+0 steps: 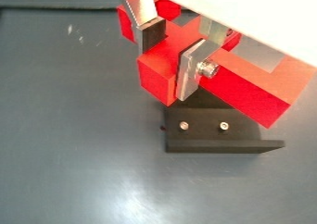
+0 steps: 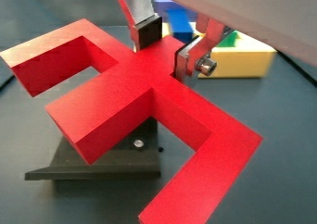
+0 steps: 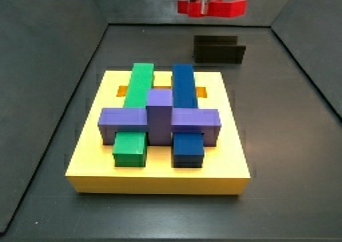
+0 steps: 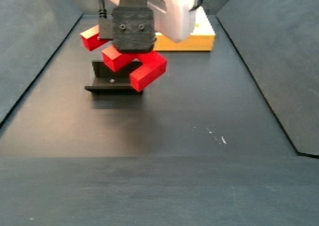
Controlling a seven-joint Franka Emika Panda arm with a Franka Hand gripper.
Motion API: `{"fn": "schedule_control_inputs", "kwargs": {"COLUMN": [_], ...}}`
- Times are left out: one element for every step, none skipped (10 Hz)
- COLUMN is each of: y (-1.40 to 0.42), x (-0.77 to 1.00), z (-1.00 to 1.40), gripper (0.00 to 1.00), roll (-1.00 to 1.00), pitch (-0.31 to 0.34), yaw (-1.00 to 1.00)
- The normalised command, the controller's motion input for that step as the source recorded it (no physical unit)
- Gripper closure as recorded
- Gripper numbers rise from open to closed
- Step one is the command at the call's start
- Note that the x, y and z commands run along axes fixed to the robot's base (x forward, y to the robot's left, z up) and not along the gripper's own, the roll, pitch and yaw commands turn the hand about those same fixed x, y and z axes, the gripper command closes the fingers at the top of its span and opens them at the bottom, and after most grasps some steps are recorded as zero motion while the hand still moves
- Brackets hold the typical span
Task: Pick up the red object. Move up. Place the red object on the fixture. Regrasp the red object. Move to above the board. Insert the red object.
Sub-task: Place the red object on the fixture.
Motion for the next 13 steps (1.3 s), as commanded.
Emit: {"fn": "schedule_control_inputs", "kwargs": {"y": [-0.25, -0.26, -0.26, -0.26, -0.2, -0.16, -0.11, -0.11, -0.1, 0.0, 0.0, 0.0, -0.07], "x": [0.24, 0.23, 0.23, 0.23, 0.26, 0.29, 0.31, 0.26, 0.23, 0.21, 0.17, 0.15, 0.2], "z": [0.14, 0.12, 0.07, 0.01, 0.0, 0.0, 0.03, 0.0, 0.0, 0.02, 0.0, 0.0, 0.0], "gripper": [1.0, 1.0, 1.0, 1.0, 1.0, 1.0, 1.0, 1.0, 1.0, 1.0, 1.0, 1.0, 1.0], "roll": [-0.26, -0.21, -0.17, -0.15, -0.12, -0.15, -0.28, -0.31, -0.33, -0.37, -0.42, -0.44, -0.32], "pitch": [0.226, 0.229, 0.22, 0.211, 0.214, 0.24, 0.177, 0.129, 0.109, 0.063, 0.0, 0.0, 0.0], "yaw": [0.67, 0.65, 0.63, 0.61, 0.5, 0.49, 0.44, 0.41, 0.41, 0.34, 0.34, 0.36, 0.34]}}
